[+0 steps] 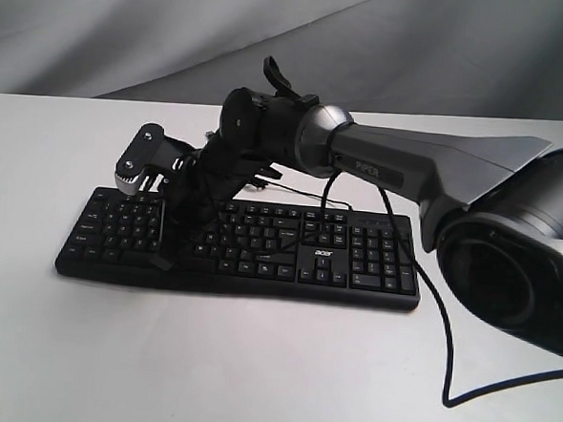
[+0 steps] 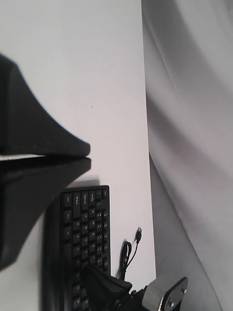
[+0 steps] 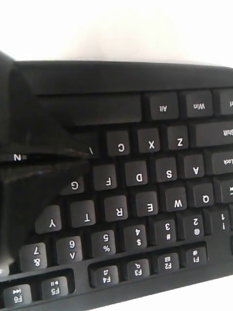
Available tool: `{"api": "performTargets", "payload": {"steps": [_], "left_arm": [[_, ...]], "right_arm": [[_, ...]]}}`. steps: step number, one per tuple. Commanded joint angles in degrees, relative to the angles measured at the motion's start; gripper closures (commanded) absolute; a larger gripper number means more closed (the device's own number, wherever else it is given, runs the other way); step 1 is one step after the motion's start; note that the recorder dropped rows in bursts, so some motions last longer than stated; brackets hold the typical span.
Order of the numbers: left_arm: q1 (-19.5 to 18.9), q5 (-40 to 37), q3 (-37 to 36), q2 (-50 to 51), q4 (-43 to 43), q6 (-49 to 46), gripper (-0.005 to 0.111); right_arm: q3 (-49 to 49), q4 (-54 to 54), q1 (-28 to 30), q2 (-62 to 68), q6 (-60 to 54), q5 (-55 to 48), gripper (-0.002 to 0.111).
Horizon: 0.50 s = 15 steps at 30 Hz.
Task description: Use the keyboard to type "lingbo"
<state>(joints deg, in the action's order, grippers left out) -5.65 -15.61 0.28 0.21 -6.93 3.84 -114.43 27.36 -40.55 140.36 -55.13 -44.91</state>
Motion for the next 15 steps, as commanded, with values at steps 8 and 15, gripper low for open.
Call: {"api": "performTargets", "payload": {"steps": [8, 15], "left_arm": [[-0.1, 0.4, -0.3, -0.2, 0.2, 0.1, 0.106], [-0.1, 0.4, -0.3, -0.2, 0.2, 0.1, 0.106]], "right_arm": [[-0.3, -0.6, 0.0, 0.0, 0.2, -0.5, 0.108], [-0.3, -0.6, 0.0, 0.0, 0.1, -0.5, 0.108]]}}
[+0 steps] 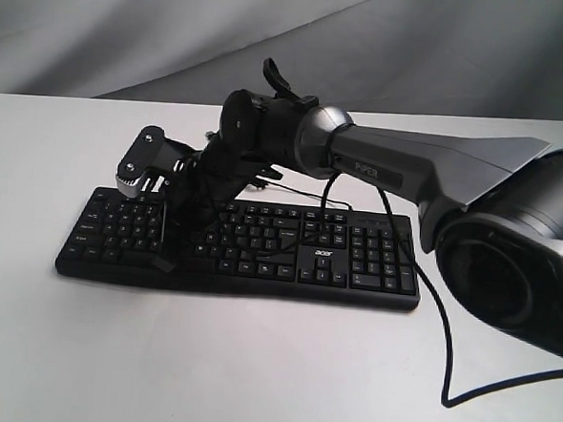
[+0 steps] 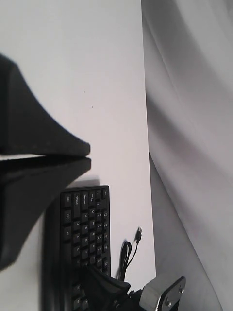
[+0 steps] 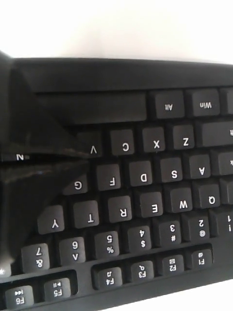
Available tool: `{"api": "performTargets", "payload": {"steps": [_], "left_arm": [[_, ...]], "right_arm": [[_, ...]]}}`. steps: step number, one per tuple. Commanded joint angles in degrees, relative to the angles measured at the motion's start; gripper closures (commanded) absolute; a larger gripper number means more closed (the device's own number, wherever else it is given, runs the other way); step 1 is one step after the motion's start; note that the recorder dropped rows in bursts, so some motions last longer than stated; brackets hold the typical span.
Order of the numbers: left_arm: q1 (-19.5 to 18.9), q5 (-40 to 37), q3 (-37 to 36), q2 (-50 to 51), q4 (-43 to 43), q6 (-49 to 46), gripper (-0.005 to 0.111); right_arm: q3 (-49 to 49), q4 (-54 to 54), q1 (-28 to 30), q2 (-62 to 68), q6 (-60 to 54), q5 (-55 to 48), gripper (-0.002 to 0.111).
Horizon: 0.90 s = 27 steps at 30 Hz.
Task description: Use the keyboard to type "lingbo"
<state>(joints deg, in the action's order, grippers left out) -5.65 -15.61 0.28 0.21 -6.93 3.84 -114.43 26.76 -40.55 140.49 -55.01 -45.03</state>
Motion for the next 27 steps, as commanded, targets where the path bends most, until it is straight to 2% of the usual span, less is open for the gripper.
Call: {"api": "performTargets", "payload": {"steps": [1, 11, 17, 22, 27], "left_arm": [[-0.1, 0.4, -0.3, -0.2, 0.2, 0.1, 0.106], [-0.1, 0.4, -0.3, -0.2, 0.2, 0.1, 0.106], [-0.1, 0.4, -0.3, -0.2, 0.2, 0.1, 0.106], [-0.1, 0.4, -0.3, -0.2, 0.2, 0.1, 0.106], [-0.1, 0.4, -0.3, -0.2, 0.2, 0.1, 0.106]], "right_arm": [[-0.3, 0.0, 0.0, -0.1, 0.0, -0.4, 0.108], [0.1, 0.1, 0.0, 1.2, 0.1, -1.1, 0.108], [0.0, -2.9, 0.3, -3.2, 0.5, -0.9, 0.108], [0.1, -3.5, 5.2, -4.3, 3.2, -5.3, 0.108], [4.7, 0.5, 7.0, -5.2, 0.6, -1.6, 0.108]]}}
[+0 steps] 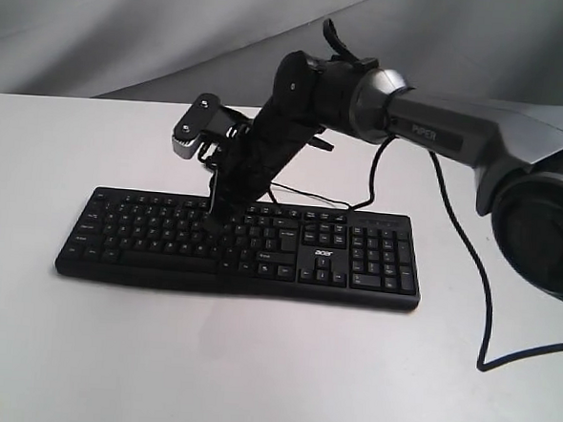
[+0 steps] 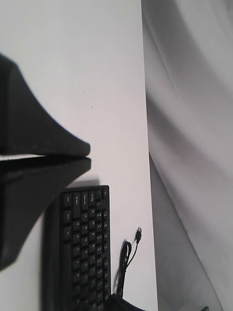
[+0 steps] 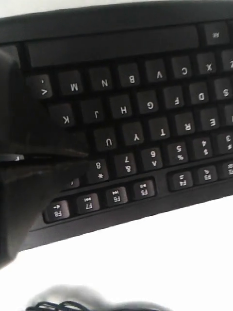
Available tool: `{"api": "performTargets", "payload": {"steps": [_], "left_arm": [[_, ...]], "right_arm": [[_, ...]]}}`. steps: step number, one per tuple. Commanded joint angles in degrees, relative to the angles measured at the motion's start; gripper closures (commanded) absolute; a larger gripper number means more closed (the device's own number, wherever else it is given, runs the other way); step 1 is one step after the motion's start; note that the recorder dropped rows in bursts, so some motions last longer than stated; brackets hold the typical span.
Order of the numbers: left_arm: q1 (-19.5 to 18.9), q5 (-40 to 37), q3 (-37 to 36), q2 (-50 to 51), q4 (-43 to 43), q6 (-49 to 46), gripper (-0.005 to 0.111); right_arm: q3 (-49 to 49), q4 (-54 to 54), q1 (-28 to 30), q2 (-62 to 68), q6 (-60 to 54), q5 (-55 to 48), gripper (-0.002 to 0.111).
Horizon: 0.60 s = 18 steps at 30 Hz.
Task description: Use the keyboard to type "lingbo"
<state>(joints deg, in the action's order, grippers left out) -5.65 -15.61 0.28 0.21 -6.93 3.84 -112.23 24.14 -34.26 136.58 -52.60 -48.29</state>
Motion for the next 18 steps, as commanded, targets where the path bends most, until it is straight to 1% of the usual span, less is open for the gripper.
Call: {"api": "performTargets", "payload": {"steps": [1, 18], "left_arm": [[-0.1, 0.4, -0.3, -0.2, 0.2, 0.1, 0.106], [-0.1, 0.4, -0.3, -0.2, 0.2, 0.1, 0.106]], "right_arm": [[2.8, 3.4, 0.8, -1.3, -2.2, 1.7, 0.108], [3.8, 3.2, 1.1, -1.3, -2.6, 2.1, 0.108]]}}
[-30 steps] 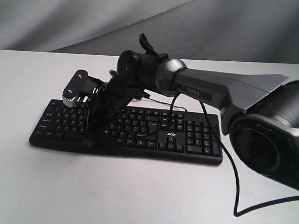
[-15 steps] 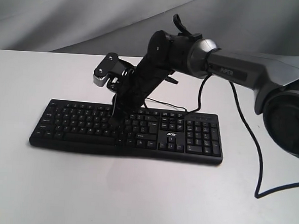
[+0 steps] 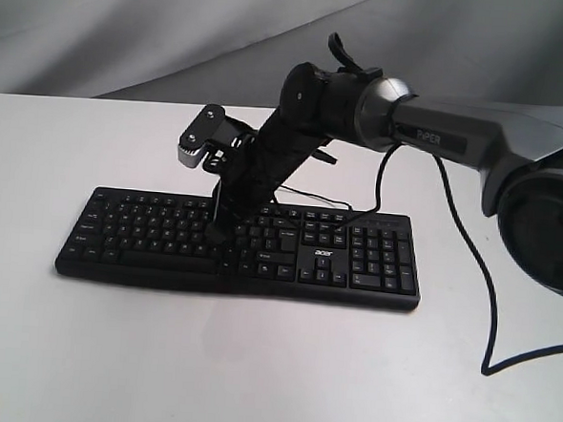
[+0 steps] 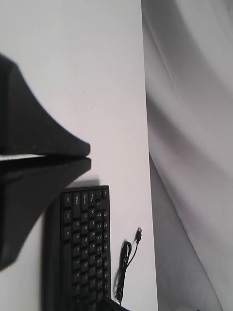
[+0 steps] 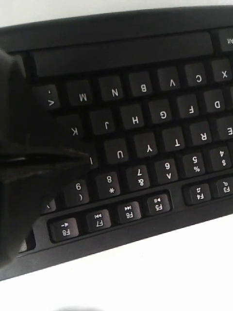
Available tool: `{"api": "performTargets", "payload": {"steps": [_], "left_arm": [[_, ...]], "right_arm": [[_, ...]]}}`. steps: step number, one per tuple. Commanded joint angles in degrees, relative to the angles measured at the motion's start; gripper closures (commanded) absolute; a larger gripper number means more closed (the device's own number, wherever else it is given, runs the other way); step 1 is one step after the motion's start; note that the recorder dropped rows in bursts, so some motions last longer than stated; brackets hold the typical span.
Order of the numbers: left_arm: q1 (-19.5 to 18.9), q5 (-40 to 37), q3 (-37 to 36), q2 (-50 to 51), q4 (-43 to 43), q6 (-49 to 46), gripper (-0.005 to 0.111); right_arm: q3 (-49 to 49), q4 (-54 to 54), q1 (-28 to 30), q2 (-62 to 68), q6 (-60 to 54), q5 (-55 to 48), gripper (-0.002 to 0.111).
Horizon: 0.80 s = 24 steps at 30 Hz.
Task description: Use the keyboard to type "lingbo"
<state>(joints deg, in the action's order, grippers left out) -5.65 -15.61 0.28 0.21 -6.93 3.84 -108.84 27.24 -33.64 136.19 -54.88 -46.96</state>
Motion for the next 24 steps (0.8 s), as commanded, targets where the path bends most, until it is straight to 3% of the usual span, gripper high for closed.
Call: {"api": "performTargets", "payload": {"steps": [1, 24], "left_arm": [[-0.1, 0.4, -0.3, -0.2, 0.2, 0.1, 0.106], [-0.1, 0.4, -0.3, -0.2, 0.2, 0.1, 0.106]], "right_arm": [[0.4, 0.0, 0.5, -0.8, -0.3, 1.0, 0.108], [0.4, -1.1, 1.0, 0.2, 0.3, 1.1, 0.108]]}}
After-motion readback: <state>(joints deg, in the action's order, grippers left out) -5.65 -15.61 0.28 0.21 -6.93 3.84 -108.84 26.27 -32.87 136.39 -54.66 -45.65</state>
